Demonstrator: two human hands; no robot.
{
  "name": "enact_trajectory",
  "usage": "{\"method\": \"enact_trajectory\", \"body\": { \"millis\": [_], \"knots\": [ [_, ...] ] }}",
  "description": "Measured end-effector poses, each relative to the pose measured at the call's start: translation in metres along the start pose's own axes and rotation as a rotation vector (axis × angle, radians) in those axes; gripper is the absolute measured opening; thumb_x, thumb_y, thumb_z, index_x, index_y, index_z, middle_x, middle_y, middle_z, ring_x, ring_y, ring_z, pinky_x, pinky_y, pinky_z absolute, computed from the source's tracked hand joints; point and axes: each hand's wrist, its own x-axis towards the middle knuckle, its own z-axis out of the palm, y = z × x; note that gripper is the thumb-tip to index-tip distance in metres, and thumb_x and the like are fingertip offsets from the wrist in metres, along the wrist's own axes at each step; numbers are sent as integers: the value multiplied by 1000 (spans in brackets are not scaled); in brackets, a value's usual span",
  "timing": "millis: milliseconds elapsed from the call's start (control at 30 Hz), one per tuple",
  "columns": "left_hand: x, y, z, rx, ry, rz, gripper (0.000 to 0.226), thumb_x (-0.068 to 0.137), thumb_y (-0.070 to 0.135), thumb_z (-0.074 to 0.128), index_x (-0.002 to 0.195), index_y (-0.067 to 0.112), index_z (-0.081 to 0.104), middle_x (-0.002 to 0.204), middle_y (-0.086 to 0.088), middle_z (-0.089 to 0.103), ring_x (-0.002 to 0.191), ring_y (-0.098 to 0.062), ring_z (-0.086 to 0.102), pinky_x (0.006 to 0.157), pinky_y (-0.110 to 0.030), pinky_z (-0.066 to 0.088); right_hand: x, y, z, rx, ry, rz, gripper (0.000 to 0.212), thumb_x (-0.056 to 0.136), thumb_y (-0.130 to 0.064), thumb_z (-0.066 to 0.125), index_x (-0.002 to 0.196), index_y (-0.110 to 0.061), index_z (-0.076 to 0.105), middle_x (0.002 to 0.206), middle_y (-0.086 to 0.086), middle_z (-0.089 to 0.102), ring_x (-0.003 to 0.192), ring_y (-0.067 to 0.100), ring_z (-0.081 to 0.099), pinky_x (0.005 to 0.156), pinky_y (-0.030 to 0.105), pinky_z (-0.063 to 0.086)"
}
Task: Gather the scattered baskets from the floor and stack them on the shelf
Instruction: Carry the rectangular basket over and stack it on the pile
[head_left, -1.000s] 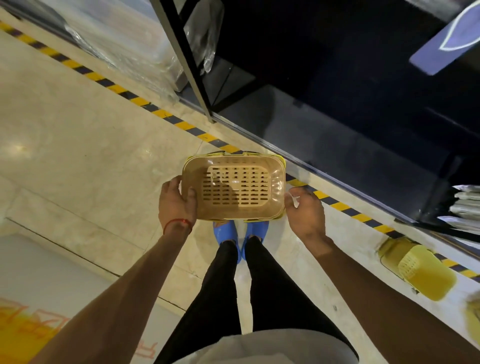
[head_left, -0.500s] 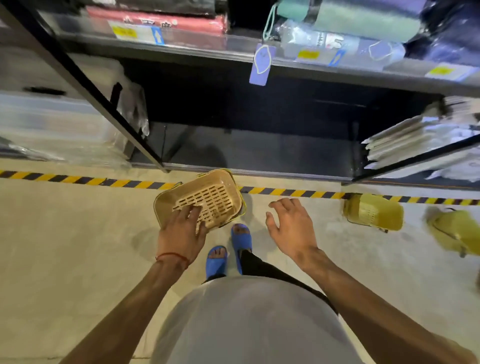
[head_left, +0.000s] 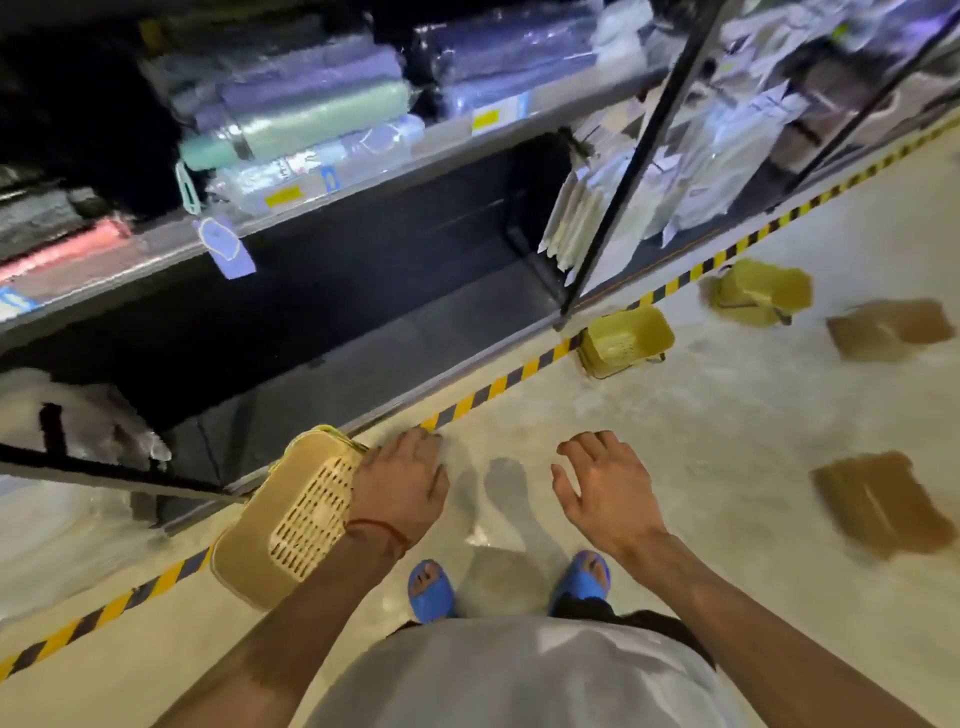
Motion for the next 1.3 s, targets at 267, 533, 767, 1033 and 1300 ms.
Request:
{"method": "enact_trajectory", "body": {
  "millis": [267, 533, 767, 1033, 1300],
  "knots": [
    [83, 172, 2, 63, 72, 189, 42, 93, 43, 43, 125, 21, 61, 125, 2, 61, 104, -24, 61, 79, -40, 53, -34, 158, -33, -34, 21, 119, 29, 94, -36, 56, 105, -13, 70, 99, 4, 67, 94, 29, 60, 76, 39, 52],
    [142, 311, 16, 90, 24, 226, 43, 97, 46, 42, 132, 24, 55, 128, 4, 56, 109, -22, 56, 84, -39, 51, -58, 317, -48, -76, 4, 184, 34, 94, -41, 49, 105, -15, 69, 101, 2, 68, 98, 28, 60, 81, 39, 50],
    [234, 360, 28, 104, 4, 206, 42, 97, 46, 42, 129, 24, 56, 128, 2, 59, 112, -23, 57, 86, -40, 52, 7, 414, -50, -91, -8, 207, 32, 94, -40, 54, 105, -14, 69, 101, 3, 68, 99, 30, 60, 82, 40, 50],
    [379, 407, 56, 17, -17, 164, 41, 94, 43, 46, 124, 19, 60, 121, -2, 62, 107, -26, 58, 83, -42, 52, 112, 505, -45, -94, -182, 261, 33, 96, -42, 53, 107, -16, 69, 108, 3, 68, 103, 27, 58, 86, 39, 50],
    [451, 427, 79, -5, -53, 12, 40, 94, 40, 50, 122, 14, 62, 114, -8, 65, 99, -30, 61, 79, -40, 51, 210, 576, -14, -45, -169, 187, 38, 93, -40, 46, 97, -12, 72, 96, 5, 70, 94, 31, 61, 78, 39, 49]
  ]
}}
